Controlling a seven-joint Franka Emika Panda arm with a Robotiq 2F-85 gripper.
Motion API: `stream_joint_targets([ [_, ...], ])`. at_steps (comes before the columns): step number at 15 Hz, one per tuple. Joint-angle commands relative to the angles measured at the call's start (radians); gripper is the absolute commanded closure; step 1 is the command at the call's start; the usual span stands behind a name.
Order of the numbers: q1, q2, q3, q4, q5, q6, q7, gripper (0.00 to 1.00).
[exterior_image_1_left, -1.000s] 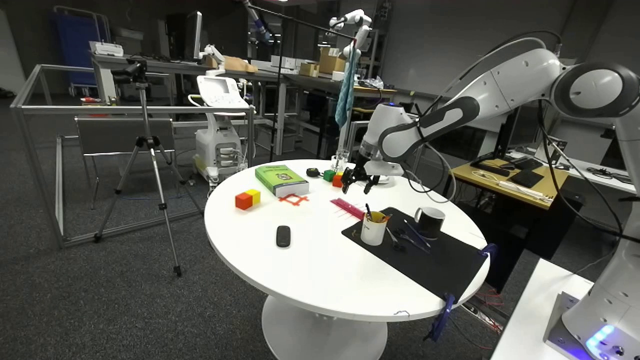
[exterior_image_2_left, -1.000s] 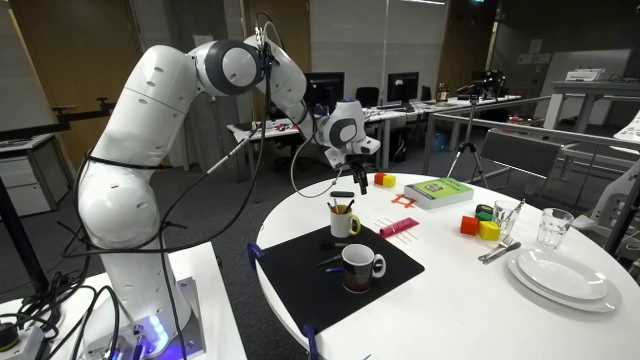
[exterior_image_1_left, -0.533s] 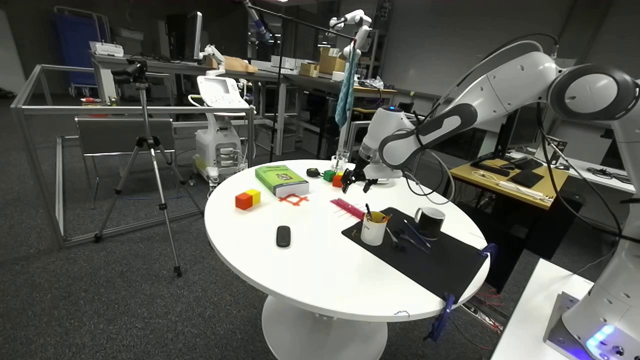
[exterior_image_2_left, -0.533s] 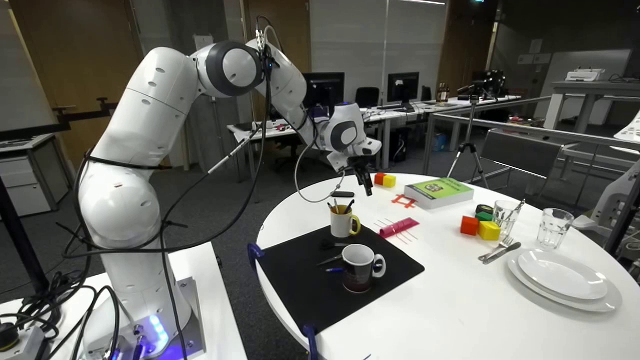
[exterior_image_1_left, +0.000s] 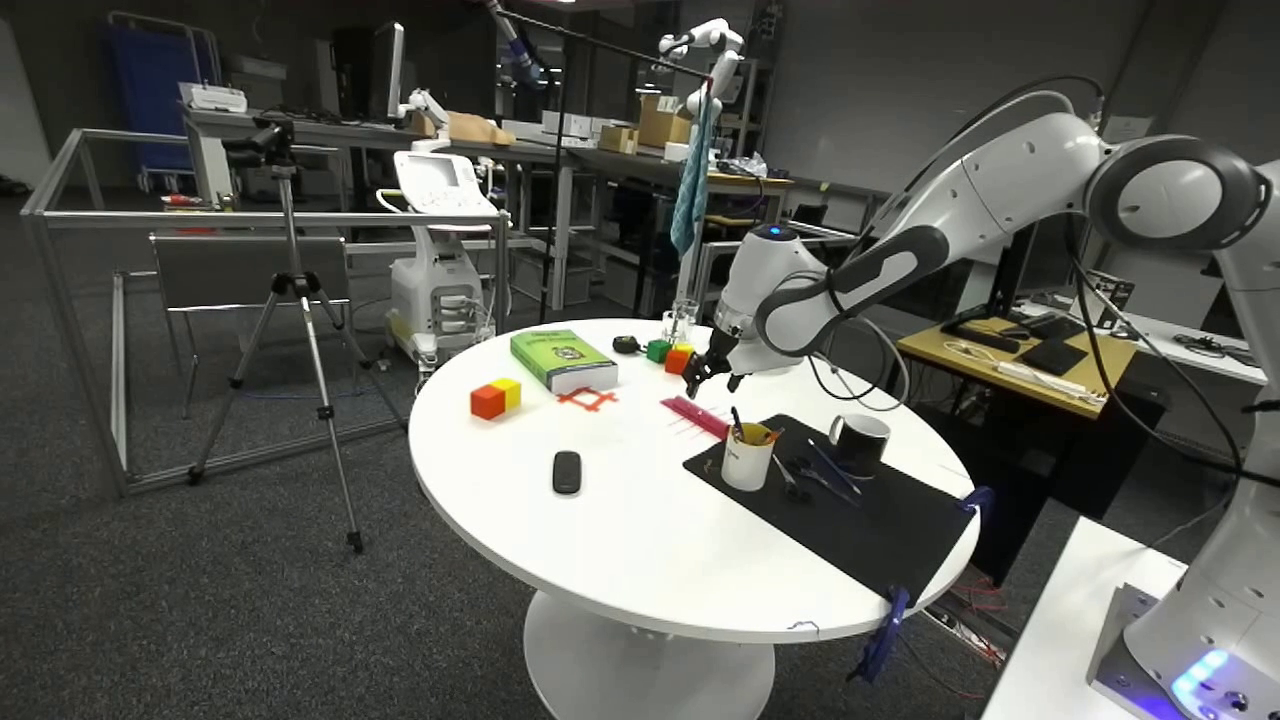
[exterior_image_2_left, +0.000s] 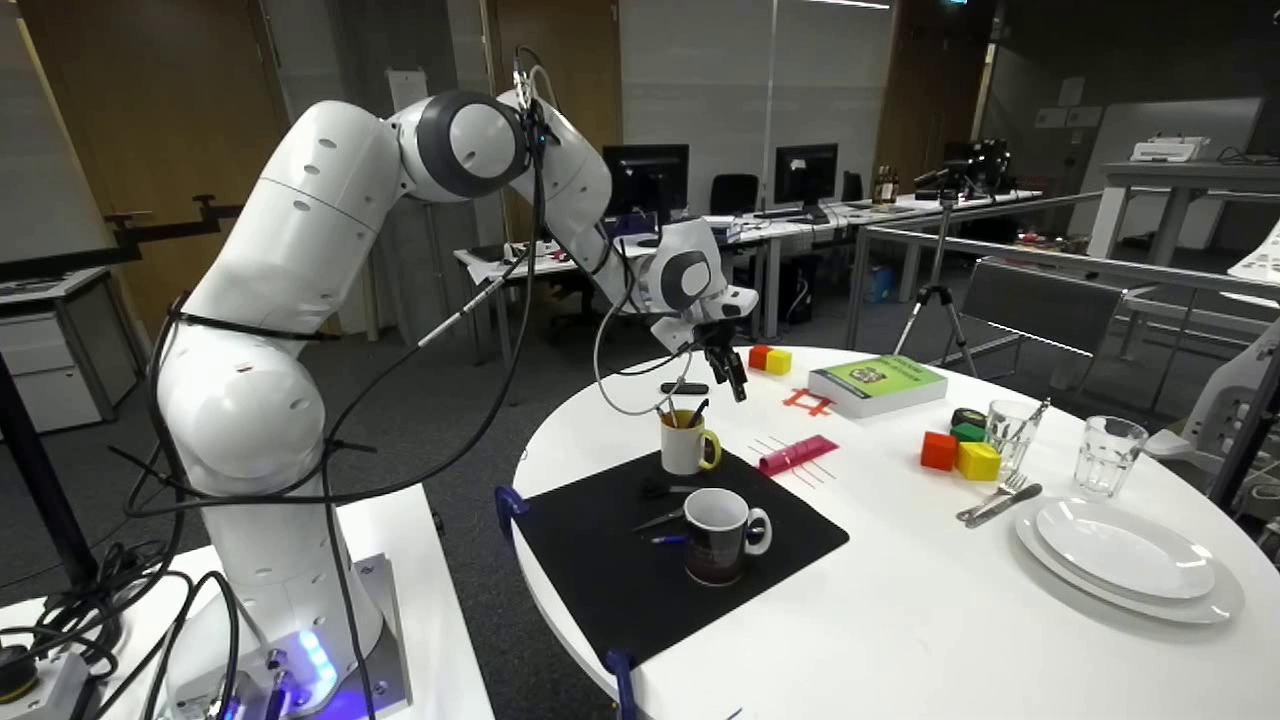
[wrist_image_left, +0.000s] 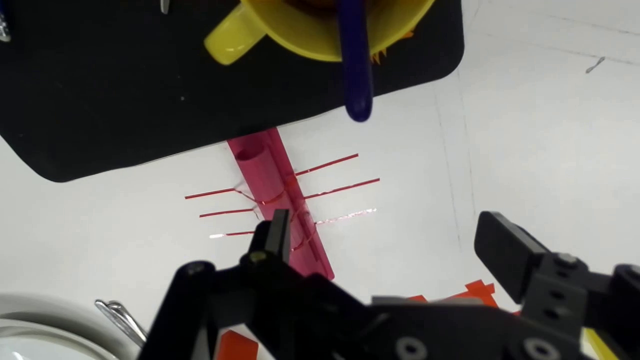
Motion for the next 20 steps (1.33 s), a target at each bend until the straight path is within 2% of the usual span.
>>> stream_joint_targets([
  [1,-0.009,-0.051,0.011,-0.042,0.015,-0.013,-0.017,0.0],
  [8,-0.007,-0.146,0.008,-0.179,-0.014,0.039,-0.04,0.0],
  [13,-0.024,-0.211,0.029,-0.273,-0.006,0.047,-0.114,0.0],
  [20,-0.019,-0.206,0.039,-0.302,-0.026,0.059,-0.164,0.0],
])
